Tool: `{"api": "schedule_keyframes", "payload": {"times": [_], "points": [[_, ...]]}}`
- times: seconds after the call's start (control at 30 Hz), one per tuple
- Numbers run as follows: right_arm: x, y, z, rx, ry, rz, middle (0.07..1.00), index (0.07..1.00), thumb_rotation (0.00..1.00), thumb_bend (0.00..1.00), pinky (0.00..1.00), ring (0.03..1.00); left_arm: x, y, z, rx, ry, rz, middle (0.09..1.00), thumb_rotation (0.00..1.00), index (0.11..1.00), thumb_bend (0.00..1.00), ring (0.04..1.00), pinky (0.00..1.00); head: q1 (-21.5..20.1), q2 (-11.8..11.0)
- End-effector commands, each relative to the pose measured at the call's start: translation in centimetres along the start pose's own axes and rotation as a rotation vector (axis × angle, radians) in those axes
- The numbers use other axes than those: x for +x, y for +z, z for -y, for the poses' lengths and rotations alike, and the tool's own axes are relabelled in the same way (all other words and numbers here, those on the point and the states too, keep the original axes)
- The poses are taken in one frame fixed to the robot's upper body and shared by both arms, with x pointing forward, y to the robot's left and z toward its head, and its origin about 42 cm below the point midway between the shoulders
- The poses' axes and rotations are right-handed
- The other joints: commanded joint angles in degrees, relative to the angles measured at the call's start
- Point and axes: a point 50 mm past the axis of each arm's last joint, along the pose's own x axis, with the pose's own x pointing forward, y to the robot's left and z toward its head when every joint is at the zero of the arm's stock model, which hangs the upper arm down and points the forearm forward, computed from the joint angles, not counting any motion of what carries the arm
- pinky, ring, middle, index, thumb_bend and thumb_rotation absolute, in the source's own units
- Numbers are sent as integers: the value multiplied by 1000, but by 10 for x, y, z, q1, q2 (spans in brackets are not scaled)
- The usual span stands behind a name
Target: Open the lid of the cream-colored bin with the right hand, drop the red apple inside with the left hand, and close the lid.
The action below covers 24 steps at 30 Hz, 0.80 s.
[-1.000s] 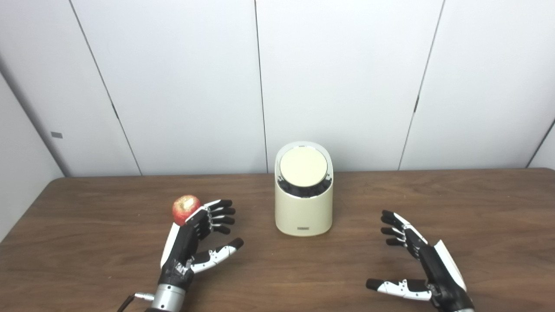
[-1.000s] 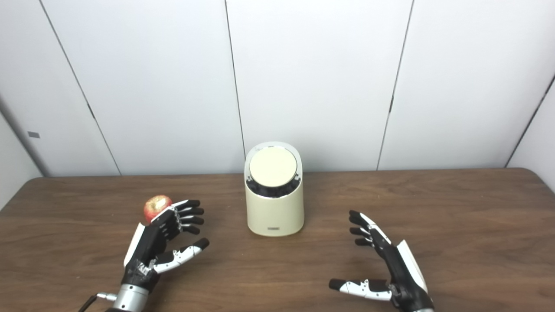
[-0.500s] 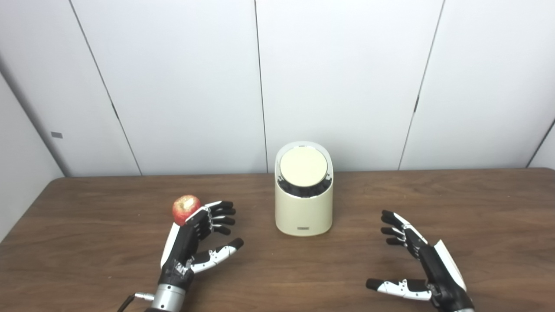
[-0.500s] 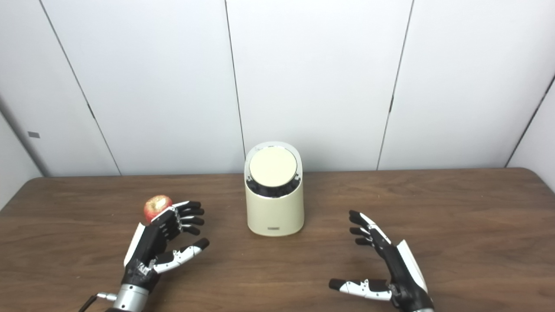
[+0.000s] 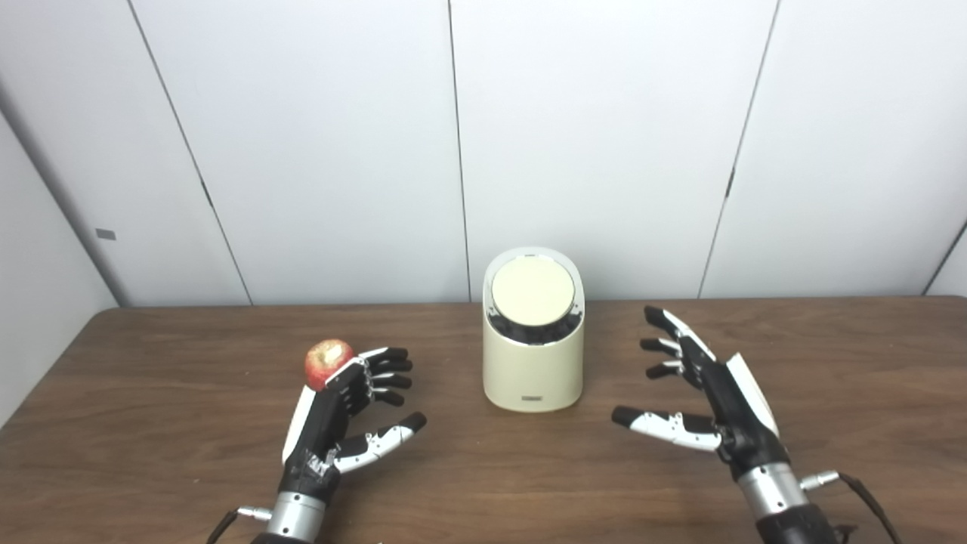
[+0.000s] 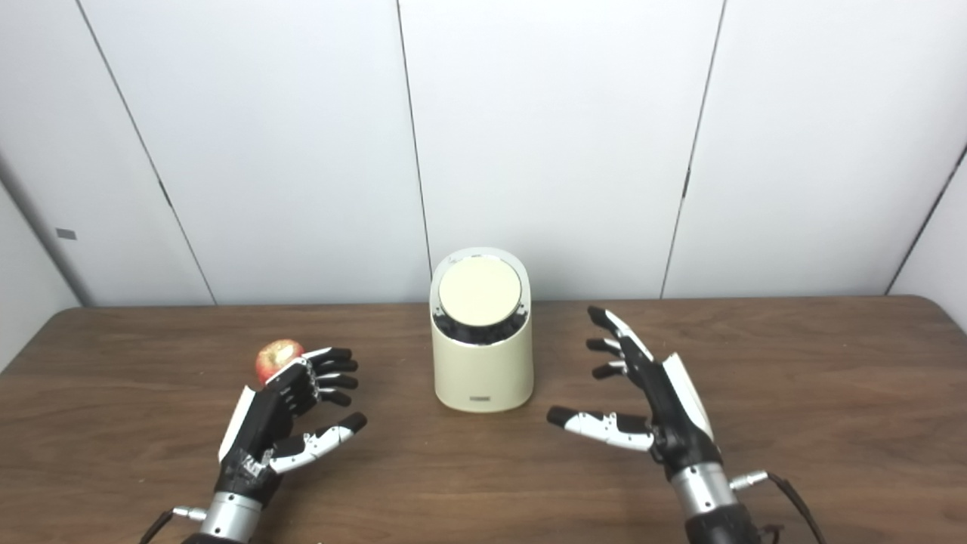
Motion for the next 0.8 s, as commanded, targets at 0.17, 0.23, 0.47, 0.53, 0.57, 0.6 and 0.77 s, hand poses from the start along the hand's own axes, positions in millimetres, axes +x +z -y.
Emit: {"api": "schedule_keyframes", "payload": {"times": [0.17,0.23,0.47,0.53,0.57,0.6,0.77], "points": [[47,42,16,-33,-24,43,953,964,456,872,675,844,-13,-21,1,1,3,-60,718,0,743,630,670,595,-6,-5],[54,50,20,-28,-32,26,951,965,458,865,687,854,-12,-21,1,0,2,-60,719,0,744,630,669,596,-10,-7],[83,70,28,-39,-41,0,957,967,502,927,755,921,-10,-25,4,7,-8,-60,718,0,741,631,671,601,-11,-8],[91,77,28,-51,-38,-8,960,969,501,941,786,932,-10,-25,5,13,-10,-59,719,0,742,629,671,598,-9,-8],[94,79,27,-58,-36,-10,961,971,501,944,780,926,-10,-25,5,16,-11,-59,722,0,744,627,671,596,-9,-8],[98,82,27,-73,-32,-6,962,972,501,946,778,924,-10,-25,6,17,-13,-59,723,0,745,626,672,596,-8,-8],[114,86,27,-153,-17,-4,956,968,481,923,762,908,-11,-26,6,9,-18,-55,726,0,748,628,672,587,-7,-7]]}}
